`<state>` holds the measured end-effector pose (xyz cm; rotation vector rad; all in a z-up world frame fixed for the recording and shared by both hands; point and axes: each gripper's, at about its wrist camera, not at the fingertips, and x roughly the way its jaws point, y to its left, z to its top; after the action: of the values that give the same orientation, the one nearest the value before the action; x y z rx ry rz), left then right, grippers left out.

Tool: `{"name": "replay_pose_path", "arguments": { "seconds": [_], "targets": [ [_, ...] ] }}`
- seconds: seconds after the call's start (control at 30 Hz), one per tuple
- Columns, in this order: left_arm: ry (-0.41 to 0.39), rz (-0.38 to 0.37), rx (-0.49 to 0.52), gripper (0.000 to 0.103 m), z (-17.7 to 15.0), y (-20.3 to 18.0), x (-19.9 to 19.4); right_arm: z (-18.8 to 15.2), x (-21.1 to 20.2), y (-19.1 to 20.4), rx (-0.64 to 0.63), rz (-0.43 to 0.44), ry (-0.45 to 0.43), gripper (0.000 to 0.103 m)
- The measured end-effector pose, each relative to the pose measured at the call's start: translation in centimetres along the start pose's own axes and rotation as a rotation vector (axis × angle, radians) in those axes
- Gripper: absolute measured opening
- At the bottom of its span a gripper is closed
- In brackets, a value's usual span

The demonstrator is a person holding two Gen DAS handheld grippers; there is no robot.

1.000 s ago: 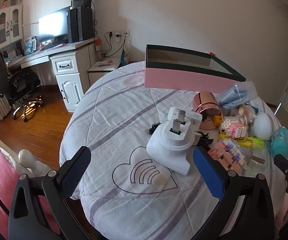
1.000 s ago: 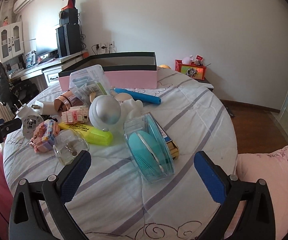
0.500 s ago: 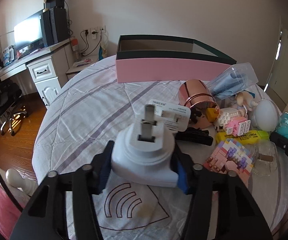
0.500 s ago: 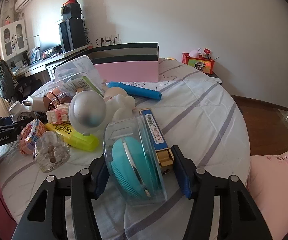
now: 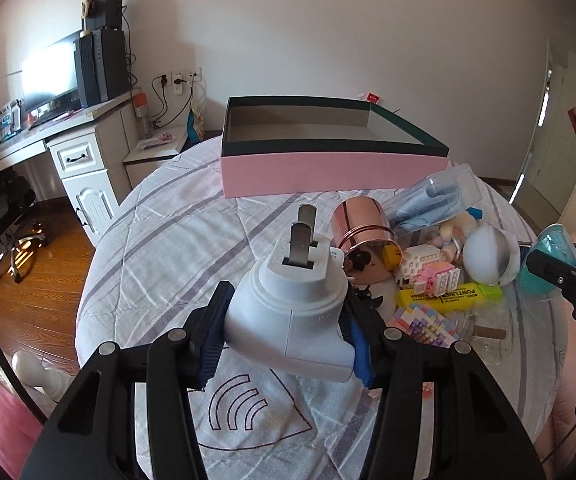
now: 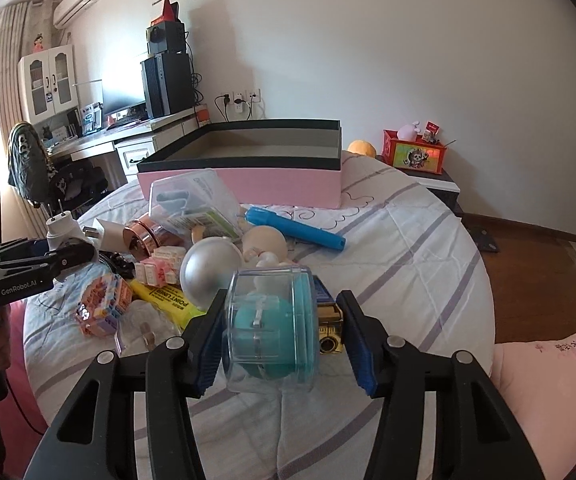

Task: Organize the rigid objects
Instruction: 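Carry both items into the pink box and open both tools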

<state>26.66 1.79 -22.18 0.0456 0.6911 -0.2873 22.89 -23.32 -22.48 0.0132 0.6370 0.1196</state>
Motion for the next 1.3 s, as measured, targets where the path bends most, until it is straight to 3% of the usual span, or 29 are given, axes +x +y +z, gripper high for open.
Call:
{"name": "replay_pose_path", "arguments": {
  "seconds": [0.23,0.5,0.63,0.8,1.03,1.3],
  "targets": [
    [-0.067,-0.061,0.028,0.053,3.3,-0.9,-1.6,2.8,-0.7,0.3,-0.027,0.034,-0.057,0.054],
    [-0.135,-0.083,0.082,0.053,11.5,-1.2,0.1,9.9,1.3,1.1,-0.105,0.086,-0.121,0.055],
    [-0.085,-0.085,0.08,0.053,15.7,-0.8,4.4,14.1,5.0,1.7,-0.134,0.115,-0.096,0.055],
    [0.036,-0.082,0.057,0.053,18.7,0.0,10.9,17.6,11.1,2.8,-0.159,0.113,-0.054,0.054],
    [0.174,-0.068,0.038,0.053,18.5,0.6,16.8,19.6,17.4,3.4,-0.171,0.131,0.058,0.055],
    [0.208,-0.053,0.03,0.053,16.9,0.4,18.2,18.8,21.4,4.4,-0.2,0.141,0.17,0.055]
  ]
}}
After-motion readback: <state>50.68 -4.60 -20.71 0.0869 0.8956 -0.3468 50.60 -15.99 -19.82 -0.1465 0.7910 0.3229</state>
